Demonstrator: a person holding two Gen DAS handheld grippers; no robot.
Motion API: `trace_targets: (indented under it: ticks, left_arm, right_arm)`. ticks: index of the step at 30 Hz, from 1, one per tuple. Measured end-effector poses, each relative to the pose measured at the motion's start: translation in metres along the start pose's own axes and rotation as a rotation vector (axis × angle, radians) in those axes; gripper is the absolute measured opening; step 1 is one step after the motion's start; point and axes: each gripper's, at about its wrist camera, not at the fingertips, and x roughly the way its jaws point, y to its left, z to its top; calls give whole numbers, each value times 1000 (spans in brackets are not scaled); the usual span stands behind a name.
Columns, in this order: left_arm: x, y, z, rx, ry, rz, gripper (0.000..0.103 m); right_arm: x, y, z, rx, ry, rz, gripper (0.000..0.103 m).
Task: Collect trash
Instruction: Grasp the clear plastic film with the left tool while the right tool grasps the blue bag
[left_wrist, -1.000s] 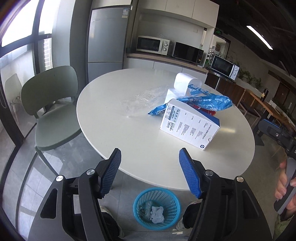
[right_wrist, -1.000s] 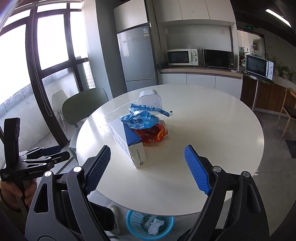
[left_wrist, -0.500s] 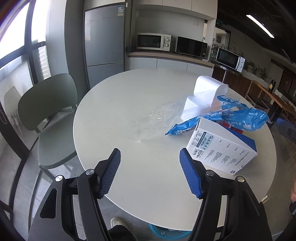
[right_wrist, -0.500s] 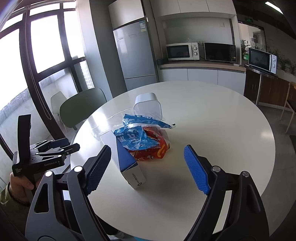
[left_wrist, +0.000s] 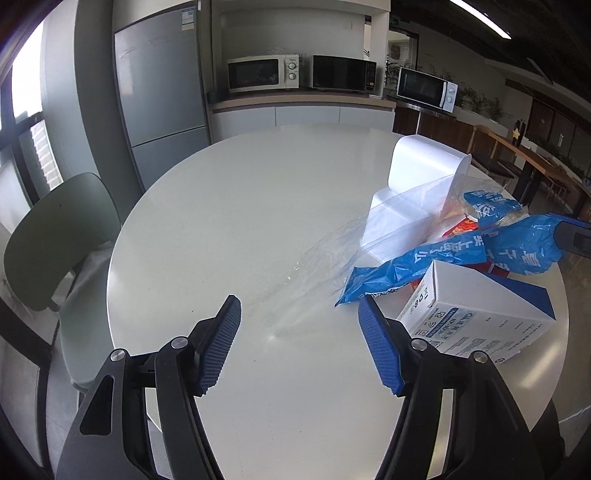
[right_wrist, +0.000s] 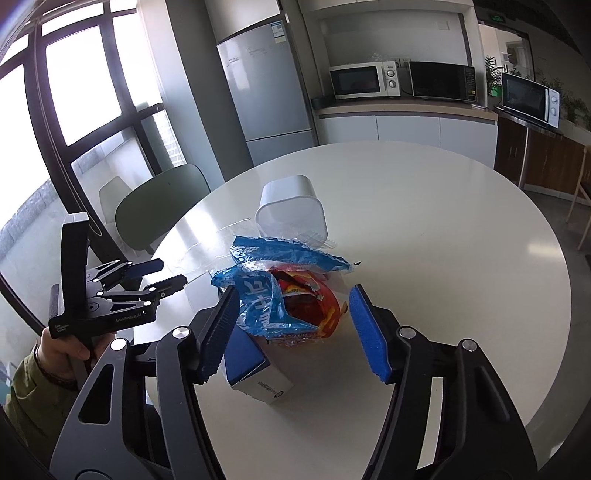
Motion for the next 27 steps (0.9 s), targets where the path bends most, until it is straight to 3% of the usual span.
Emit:
trace_targets:
  ticks: [4, 5, 7, 13, 14, 19, 22, 27]
  left_arm:
    - [13, 1, 6, 19, 21, -41, 64]
    - [16, 3, 6, 16, 27, -50, 60]
    - [19, 3, 5, 16, 36, -54, 34]
    - [15, 0, 1, -24, 15, -126, 15]
    - [14, 0, 0, -28, 12, -123, 13]
    - [-3, 0, 0, -29, -39, -118, 13]
    - [-8, 4, 1, -16, -45, -100, 22]
    - [-2, 18, 6, -4, -13, -61, 30]
  right_arm:
    - [6, 1, 2, -6, 23, 5, 42]
    - [8, 2, 3, -3, 30, 8, 40]
    - [10, 3, 1, -4, 38, 6, 27]
    - [9, 5, -6, -20, 34, 1, 22]
    - [9, 5, -6, -19, 32, 3, 14]
    - [6, 5, -7, -33, 25, -8, 11]
    - [5, 3, -9, -32, 25, -9, 10]
    - [3, 1, -10, -21, 20, 1, 8]
